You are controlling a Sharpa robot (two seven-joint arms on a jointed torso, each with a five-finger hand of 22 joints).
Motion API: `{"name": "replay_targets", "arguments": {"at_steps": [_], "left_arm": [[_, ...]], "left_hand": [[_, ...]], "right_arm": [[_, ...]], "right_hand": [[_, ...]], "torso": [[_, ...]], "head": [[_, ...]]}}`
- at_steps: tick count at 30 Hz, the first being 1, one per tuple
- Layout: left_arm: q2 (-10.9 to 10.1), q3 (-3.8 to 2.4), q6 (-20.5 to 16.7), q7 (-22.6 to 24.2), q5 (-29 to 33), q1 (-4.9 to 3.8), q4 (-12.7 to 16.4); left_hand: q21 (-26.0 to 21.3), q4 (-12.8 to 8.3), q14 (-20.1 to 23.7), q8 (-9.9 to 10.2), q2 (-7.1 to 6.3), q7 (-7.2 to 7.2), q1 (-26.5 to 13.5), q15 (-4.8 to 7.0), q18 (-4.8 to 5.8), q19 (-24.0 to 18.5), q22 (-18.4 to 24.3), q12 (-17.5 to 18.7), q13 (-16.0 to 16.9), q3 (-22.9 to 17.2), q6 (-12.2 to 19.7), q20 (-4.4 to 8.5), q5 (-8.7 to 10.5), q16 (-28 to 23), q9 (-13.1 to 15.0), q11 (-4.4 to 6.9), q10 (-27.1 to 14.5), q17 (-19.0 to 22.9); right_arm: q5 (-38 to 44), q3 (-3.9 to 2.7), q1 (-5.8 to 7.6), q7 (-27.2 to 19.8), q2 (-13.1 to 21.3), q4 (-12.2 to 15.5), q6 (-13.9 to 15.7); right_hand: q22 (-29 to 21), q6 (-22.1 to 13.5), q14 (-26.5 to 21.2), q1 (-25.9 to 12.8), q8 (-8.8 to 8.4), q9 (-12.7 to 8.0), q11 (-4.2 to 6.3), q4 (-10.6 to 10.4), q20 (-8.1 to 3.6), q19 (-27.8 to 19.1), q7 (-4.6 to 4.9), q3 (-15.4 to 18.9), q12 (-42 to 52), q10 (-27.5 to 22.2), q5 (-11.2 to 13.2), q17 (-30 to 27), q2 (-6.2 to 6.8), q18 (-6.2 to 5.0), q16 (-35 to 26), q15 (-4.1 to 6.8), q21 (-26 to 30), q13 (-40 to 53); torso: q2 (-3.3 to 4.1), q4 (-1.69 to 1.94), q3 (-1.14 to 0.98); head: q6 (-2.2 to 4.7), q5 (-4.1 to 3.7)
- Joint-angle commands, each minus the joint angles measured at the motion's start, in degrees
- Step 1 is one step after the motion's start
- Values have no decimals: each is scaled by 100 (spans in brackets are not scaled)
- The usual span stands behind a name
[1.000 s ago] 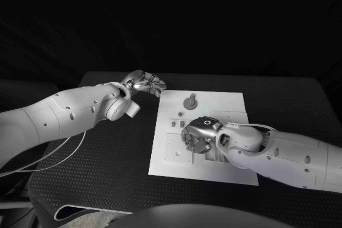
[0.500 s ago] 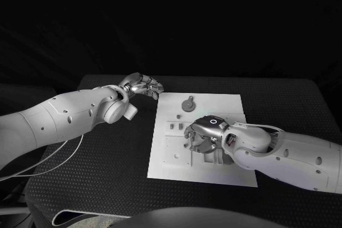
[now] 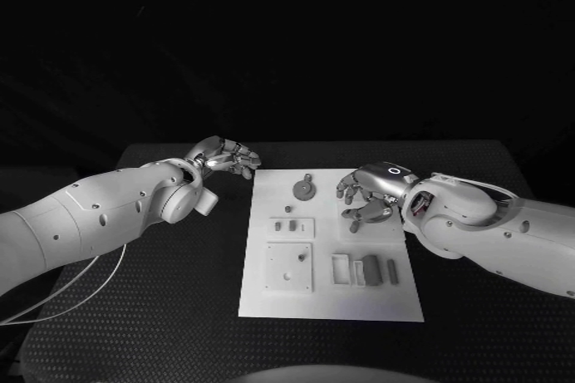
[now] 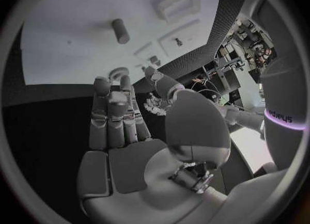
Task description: Assemble the parts on the task board
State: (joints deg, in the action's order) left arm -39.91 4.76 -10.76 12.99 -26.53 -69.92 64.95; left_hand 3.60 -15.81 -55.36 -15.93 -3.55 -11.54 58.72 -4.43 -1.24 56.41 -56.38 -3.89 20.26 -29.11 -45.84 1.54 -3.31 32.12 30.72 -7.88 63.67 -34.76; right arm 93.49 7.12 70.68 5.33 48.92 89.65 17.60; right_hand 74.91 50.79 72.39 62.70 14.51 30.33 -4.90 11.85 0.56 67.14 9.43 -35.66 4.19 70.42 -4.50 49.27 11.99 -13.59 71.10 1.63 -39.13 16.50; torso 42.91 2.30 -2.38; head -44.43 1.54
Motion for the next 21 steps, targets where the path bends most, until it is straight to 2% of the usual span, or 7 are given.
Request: {"name": "replay_targets", "arguments": {"at_steps": [1, 4, 8, 11, 15, 18, 21], "left_arm": [[30, -5, -17, 148, -1, -6, -32], [45, -5, -14, 153, 2, -5, -62], [60, -5, -18, 164, 7, -2, -93], [59, -5, -12, 163, 12, 0, -101], [63, -5, -4, 163, 13, 3, -115], [61, -4, -1, 161, 13, 3, -117], [56, -4, 1, 161, 13, 3, -122]], "left_hand": [[30, 17, -14, -8, -10, -1, -43, -8, -44, -13, 6, -18, -5, 25, 26, -40, -3, -35, 9, -2, -34, -9], [30, 18, -13, -9, -10, -1, -45, -9, -43, -14, 7, -18, -4, 26, 26, -40, -3, -38, 9, -2, -34, -11], [29, 20, -13, -9, -8, -1, -46, -9, -43, -15, 8, -18, -4, 27, 26, -41, -3, -41, 10, -2, -34, -14], [29, 20, -13, -10, -7, -1, -47, -9, -43, -15, 9, -18, -4, 27, 27, -41, -4, -43, 10, -2, -34, -16], [29, 22, -14, -10, -6, -1, -49, -10, -42, -15, 10, -18, -4, 28, 27, -41, -4, -46, 10, -2, -34, -19], [29, 24, -14, -10, -4, -1, -51, -10, -42, -15, 11, -18, -4, 28, 28, -41, -4, -48, 11, -1, -34, -21], [29, 24, -14, -10, -4, -1, -52, -10, -42, -15, 12, -18, -4, 28, 28, -41, -4, -49, 11, -1, -34, -23]], "right_arm": [[-245, -34, 28, -130, 108, -27, 66], [-224, -41, 40, -120, 187, -62, -53], [-158, -39, 40, -140, 199, -149, -299], [-114, -36, 38, -140, 168, -190, -430], [10, 20, 0, -61, 103, -262, -731], [56, 58, -55, -44, 92, -271, -794], [148, 64, -119, -21, 77, -265, -878]], "right_hand": [[117, -31, 44, 53, 3, -7, -6, 28, 1, -4, 4, -16, 3, -53, -2, 3, 29, -141, 18, -18, 29, 11], [118, -71, 39, 27, -13, -17, -23, 16, 13, -16, -16, 2, -16, -97, -2, -2, 83, -141, 9, -35, 33, 8], [109, -249, -56, -30, -94, -72, -188, -73, 55, -106, -33, -22, -66, -573, -8, -15, 227, -141, -33, -194, 87, -126], [113, -307, -84, -48, -114, -96, -231, -133, 71, -127, -40, -40, -59, -694, -5, -11, 278, -141, -25, -236, 95, -184], [117, -316, -93, -65, -109, -106, -243, -180, 76, -133, -31, -45, -45, -723, -3, -8, 290, -140, -12, -249, 94, -214], [119, -307, -97, -77, -98, -107, -245, -209, 78, -136, -23, -47, -35, -718, -2, -8, 293, -141, -8, -251, 93, -224], [120, -299, -100, -81, -90, -108, -246, -222, 79, -140, -24, -47, -31, -715, -2, -8, 300, -141, -5, -252, 93, -230]], "torso": [[-22, -26, 0], [-34, -37, -2], [-29, -29, -3], [-25, -27, -1], [-17, -28, -1], [-16, -17, 5], [-13, -12, 6]], "head": [[57, -50], [81, -54], [116, -68], [113, -70], [113, -76], [104, -73], [96, -74]]}}
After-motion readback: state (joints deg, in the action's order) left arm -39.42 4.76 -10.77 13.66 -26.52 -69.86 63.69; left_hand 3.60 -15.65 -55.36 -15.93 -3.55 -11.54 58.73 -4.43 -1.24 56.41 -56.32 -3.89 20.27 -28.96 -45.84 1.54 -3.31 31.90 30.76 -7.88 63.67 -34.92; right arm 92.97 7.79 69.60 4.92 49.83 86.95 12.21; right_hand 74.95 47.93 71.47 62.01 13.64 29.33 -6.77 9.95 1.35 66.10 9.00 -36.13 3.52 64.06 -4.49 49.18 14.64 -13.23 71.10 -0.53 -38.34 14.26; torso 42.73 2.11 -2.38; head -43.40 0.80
